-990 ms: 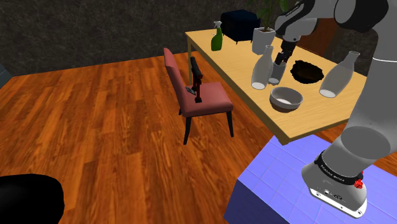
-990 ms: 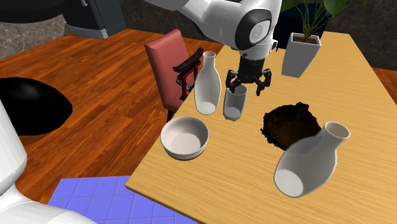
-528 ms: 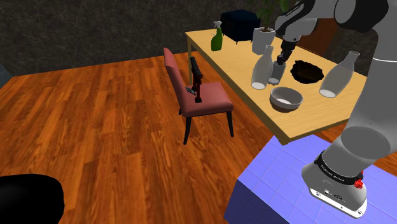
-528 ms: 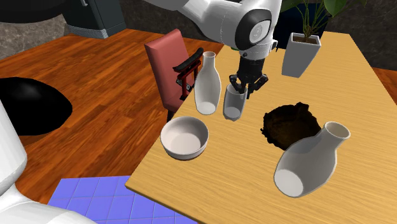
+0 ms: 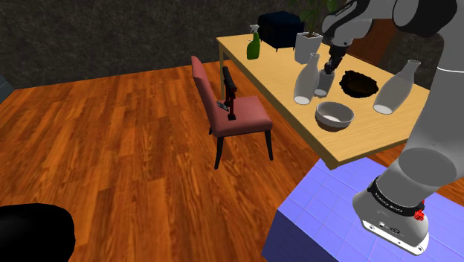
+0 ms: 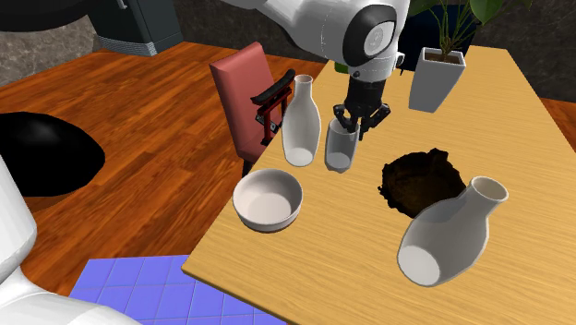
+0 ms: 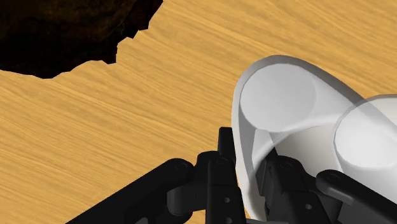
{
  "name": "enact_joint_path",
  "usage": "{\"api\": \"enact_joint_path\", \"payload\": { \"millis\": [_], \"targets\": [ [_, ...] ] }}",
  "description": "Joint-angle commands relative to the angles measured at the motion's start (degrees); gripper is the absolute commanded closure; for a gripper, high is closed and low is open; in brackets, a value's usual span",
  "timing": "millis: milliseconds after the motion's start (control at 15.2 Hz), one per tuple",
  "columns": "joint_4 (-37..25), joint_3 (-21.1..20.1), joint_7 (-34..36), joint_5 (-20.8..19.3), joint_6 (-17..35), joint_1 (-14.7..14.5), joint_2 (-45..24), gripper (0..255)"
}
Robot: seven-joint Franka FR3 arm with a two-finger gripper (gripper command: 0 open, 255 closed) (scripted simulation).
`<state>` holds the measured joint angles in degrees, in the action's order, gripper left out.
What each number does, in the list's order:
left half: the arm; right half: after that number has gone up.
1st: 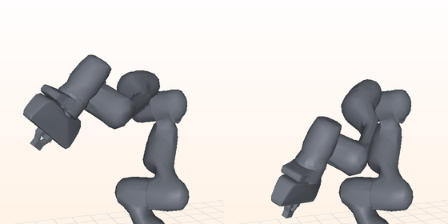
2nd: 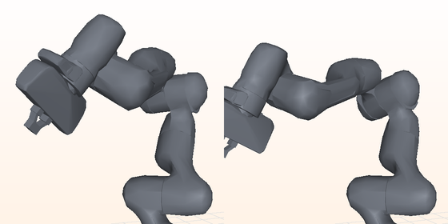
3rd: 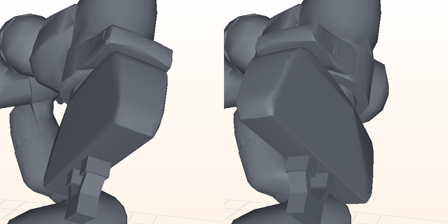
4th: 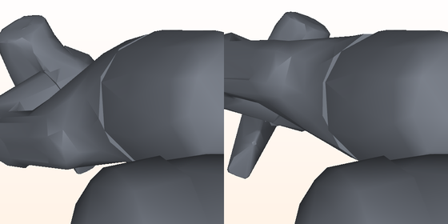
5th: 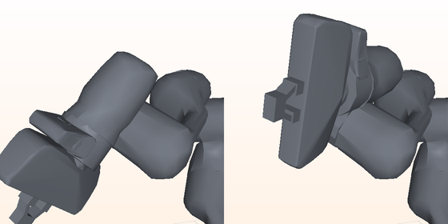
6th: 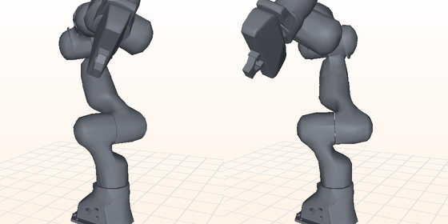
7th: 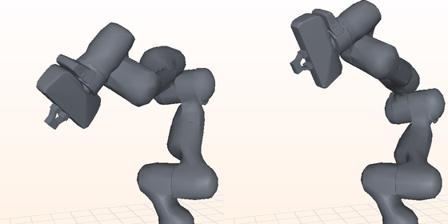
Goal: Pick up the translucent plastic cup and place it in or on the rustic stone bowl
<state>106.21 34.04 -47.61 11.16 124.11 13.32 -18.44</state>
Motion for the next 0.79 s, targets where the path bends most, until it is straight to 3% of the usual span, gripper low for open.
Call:
{"api": "enact_joint_path", "payload": {
  "millis": [0, 726],
  "targets": [
    [-0.62, 0.23, 0.32, -0.52, -1.17, -0.17, 0.69, 255],
    [-5.57, 1.12, 1.78, -2.88, -8.61, -0.75, 3.74, 255]
  ]
}}
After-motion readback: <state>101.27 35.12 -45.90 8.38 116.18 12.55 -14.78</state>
